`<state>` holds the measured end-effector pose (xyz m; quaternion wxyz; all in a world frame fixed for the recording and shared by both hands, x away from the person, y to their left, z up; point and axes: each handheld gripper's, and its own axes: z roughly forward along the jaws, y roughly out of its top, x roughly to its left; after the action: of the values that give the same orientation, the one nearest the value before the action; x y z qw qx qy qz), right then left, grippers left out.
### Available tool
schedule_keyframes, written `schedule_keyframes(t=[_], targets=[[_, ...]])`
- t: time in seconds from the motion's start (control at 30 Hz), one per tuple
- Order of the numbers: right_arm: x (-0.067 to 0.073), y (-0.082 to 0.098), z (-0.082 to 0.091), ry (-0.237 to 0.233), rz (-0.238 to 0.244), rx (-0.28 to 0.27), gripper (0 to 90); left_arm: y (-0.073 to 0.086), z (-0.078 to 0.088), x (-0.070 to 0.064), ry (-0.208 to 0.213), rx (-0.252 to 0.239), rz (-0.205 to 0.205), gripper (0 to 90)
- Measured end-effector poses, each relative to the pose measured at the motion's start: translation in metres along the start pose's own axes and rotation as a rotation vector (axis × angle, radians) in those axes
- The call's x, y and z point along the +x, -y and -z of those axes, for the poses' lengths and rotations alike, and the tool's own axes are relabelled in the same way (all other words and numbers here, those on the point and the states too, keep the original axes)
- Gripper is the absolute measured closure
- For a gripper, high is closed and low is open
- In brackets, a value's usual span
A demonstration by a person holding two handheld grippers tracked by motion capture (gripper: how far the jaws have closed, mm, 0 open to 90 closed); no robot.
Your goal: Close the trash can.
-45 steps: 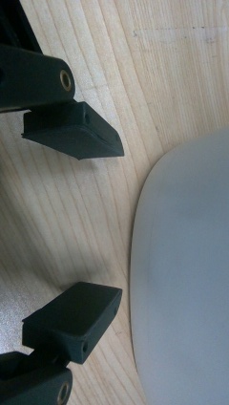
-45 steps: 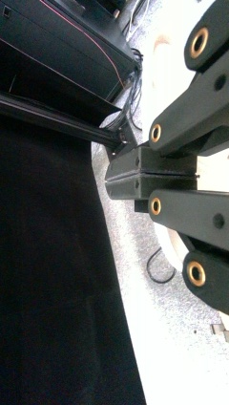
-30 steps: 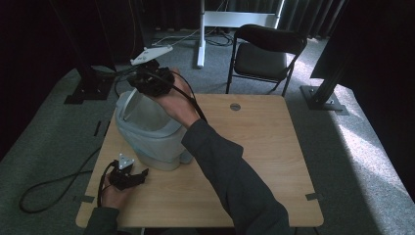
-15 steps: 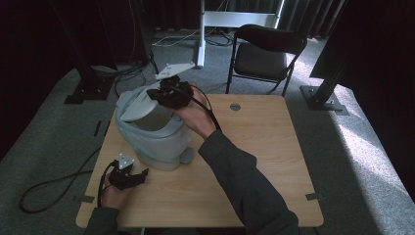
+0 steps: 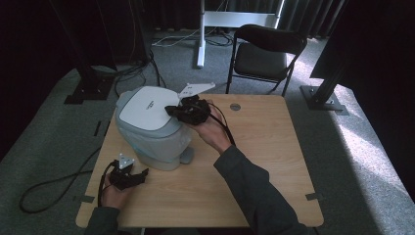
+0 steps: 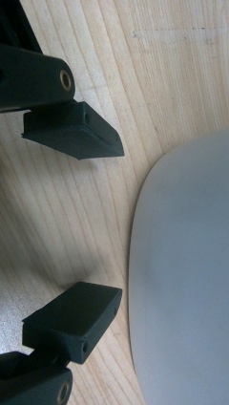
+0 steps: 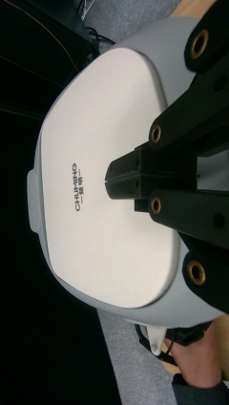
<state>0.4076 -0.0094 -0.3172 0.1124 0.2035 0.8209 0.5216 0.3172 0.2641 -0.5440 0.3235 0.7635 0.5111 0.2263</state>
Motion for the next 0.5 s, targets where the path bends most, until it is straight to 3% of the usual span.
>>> schedule_keyframes(t=[0.07,0.27,0.3,0.37,0.5], targets=[[-0.0014,0.0011,0.0016,0.006,0.006,0.004,90.0,-0.0001,-0.0002,0.0000,0.000,0.000,0.000,28.6],[-0.0061,0.0006,0.0006,-0.022,-0.036,0.014,90.0,-0.0001,-0.0002,-0.0001,0.000,0.000,0.000,28.6],[-0.0053,0.0013,-0.0015,-0.003,-0.023,0.038,90.0,0.0000,-0.0001,-0.0001,0.000,0.000,0.000,28.5],[-0.0078,0.0011,-0.0017,-0.015,-0.053,0.039,90.0,0.0000,-0.0001,-0.0002,0.000,0.000,0.000,28.5],[-0.0056,-0.0023,-0.0034,-0.004,-0.017,0.046,90.0,-0.0001,-0.0002,-0.0002,0.001,-0.001,0.000,28.4]])
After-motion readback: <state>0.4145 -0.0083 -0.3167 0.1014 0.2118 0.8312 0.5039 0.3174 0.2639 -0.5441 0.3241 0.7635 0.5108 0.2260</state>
